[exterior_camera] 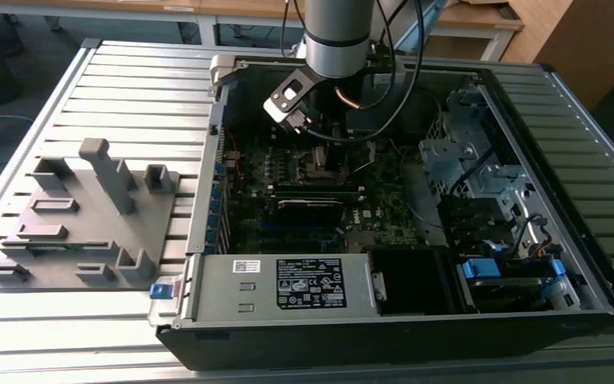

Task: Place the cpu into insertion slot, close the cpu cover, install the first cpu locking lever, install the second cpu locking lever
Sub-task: 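Place the cpu into insertion slot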

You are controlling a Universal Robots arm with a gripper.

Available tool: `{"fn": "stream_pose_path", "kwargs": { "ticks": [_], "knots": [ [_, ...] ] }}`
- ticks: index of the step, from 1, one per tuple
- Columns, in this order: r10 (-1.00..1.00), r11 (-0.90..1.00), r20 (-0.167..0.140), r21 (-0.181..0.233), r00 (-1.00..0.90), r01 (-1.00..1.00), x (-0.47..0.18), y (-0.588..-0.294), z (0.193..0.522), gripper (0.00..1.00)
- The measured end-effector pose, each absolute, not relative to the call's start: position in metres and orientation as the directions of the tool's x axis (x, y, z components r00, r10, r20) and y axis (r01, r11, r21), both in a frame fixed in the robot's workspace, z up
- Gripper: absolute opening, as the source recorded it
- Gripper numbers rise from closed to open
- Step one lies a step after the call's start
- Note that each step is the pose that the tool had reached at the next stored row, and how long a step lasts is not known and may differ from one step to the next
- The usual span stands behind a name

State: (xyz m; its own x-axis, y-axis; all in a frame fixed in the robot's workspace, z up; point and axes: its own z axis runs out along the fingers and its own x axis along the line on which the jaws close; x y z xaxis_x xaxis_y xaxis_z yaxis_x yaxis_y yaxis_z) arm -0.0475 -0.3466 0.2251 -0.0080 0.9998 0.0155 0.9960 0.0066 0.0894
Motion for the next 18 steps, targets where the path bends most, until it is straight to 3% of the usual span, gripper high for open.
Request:
{"fn": "stream_pose_path", "kwargs": {
  "ticks": [6,10,18],
  "knots": [
    [1.000,0.006,0.015,0.089,-0.008,0.996,-0.0474,-0.3466,0.2252,0.54],
    [1.000,0.006,0.016,0.033,-0.007,0.999,-0.0468,-0.3466,0.2247,0.54],
    [1.000,0.007,0.016,0.028,-0.007,1.000,-0.0468,-0.3465,0.2244,0.54]
  ]
}}
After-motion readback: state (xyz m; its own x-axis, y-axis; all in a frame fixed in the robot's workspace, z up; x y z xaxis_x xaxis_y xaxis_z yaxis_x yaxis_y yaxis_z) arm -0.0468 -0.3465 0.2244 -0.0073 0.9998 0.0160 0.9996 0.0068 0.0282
